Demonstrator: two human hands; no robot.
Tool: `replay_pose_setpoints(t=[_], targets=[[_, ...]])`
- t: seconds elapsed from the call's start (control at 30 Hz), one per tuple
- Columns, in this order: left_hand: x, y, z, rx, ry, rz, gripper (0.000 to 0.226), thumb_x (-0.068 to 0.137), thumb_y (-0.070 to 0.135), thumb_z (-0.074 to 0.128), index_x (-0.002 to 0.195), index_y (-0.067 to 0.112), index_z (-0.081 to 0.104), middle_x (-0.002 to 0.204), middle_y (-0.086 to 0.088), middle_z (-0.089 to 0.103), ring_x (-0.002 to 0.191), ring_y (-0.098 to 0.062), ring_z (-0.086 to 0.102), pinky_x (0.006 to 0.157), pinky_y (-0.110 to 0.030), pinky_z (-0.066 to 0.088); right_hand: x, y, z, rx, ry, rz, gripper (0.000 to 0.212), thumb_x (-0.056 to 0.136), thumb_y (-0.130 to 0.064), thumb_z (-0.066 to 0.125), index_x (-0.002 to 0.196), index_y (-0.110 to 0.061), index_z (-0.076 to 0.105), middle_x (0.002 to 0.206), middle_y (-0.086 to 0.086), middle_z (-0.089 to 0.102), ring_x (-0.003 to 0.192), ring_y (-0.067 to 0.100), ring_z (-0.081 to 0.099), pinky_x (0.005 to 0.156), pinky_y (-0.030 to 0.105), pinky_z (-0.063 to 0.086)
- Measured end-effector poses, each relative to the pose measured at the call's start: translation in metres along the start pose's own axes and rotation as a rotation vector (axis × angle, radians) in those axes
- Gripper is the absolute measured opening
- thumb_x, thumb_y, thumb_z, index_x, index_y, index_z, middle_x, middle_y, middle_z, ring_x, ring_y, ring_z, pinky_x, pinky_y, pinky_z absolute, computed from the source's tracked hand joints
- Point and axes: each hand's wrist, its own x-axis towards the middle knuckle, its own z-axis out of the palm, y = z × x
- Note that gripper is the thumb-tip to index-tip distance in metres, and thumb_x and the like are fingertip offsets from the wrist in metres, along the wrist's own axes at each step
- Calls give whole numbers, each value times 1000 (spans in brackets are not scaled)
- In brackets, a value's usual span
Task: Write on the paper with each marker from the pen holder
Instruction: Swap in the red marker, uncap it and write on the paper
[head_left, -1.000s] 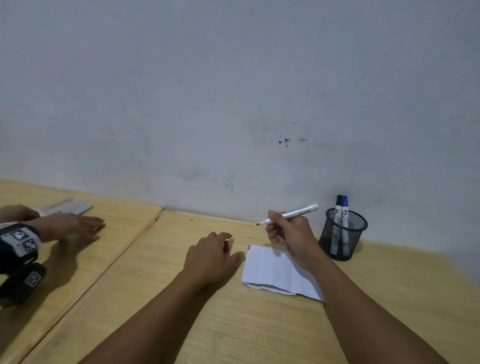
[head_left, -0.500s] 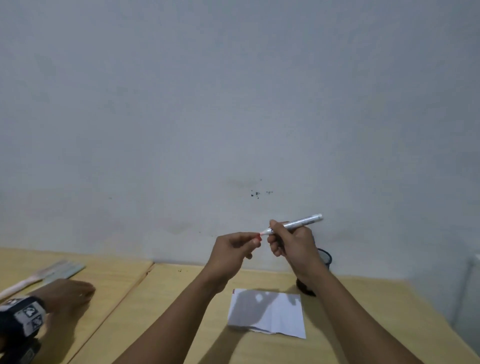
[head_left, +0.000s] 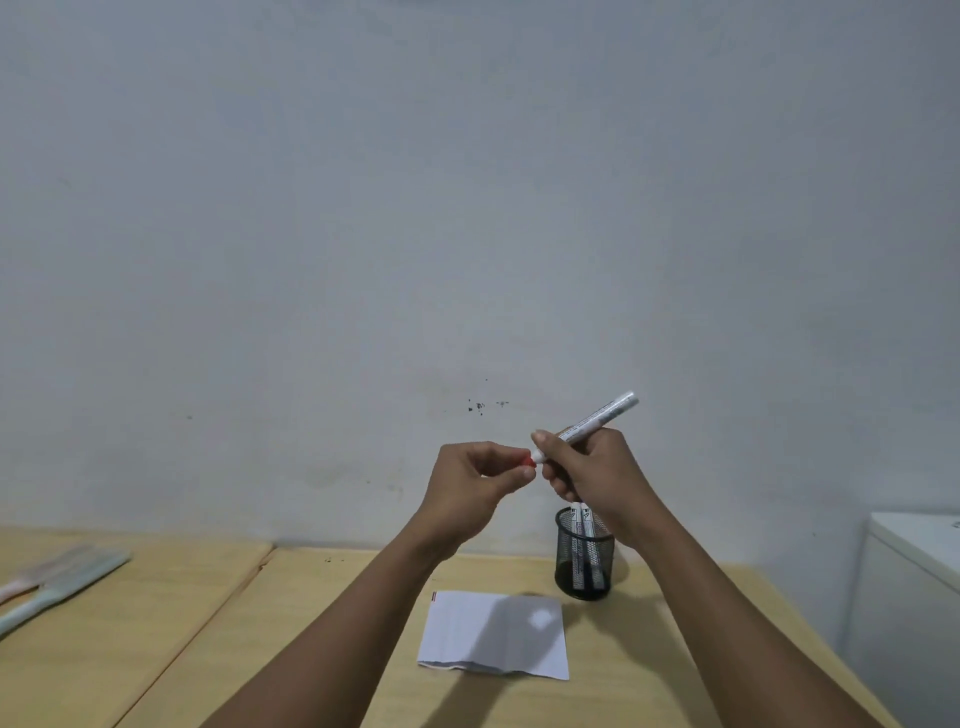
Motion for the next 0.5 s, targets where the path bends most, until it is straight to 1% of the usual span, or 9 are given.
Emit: replay_pose_setpoints(t=[0.07,0.13,0.2,0.27,0.3,0.33,0.37,0.43,0.5], targets=[[3,-5,5,194,37,133,13,79,13,81,91,16,80,78,6,77,71,-3,68,64,-16,47,-1,6,0,26,36,49,36,95,-32,69,79,0,74,56,4,57,46,13,47,47,24,39],[5,-12,11,389,67,281,14,77,15,82,90,18,80,72,14,71,64,0,61,60,-11,42,-3,14,0,94,75,117,37,94,-34,69,79,0,73,55,3,52,44,12,42,47,24,35],[5,-20,16,553,72,417,16,77,17,82,92,21,79,72,15,66,67,-3,58,61,-10,41,-4,21,-3,160,76,214,39,93,-38,70,82,0,71,55,3,50,43,11,40,46,23,33],[8,-24,21,640,65,439,15,81,22,79,96,24,78,78,9,70,71,-6,58,67,-22,49,-5,25,-6,160,111,294,49,92,-48,66,86,0,71,54,2,53,42,12,42,44,23,34],[11,-25,22,659,73,409,15,83,25,77,97,25,77,82,8,71,73,-8,59,69,-28,51,-5,27,-7,85,169,290,54,93,-53,63,86,1,71,53,2,55,42,13,44,45,26,36],[16,-24,23,673,97,375,15,84,27,75,99,28,76,85,9,71,74,-9,59,70,-32,52,-4,31,-10,-41,244,234,54,94,-53,61,87,0,70,53,2,56,44,15,46,49,29,39],[22,-23,24,690,124,353,15,85,29,73,100,29,75,86,10,71,74,-9,59,70,-34,53,-4,36,-13,-215,328,121,45,95,-47,62,90,-3,68,54,1,56,47,16,48,53,31,41],[33,-21,27,725,117,372,15,86,29,72,101,30,74,87,11,69,74,-8,58,70,-35,53,-5,44,-20,-494,350,-129,14,95,-26,65,107,-18,62,69,-5,55,56,11,50,61,32,46],[40,-19,34,718,26,421,15,86,28,73,101,26,75,87,10,69,74,-8,59,71,-37,54,1,55,-27,-639,287,-233,31,93,-16,69,120,-28,60,90,-7,53,68,3,53,66,27,49]])
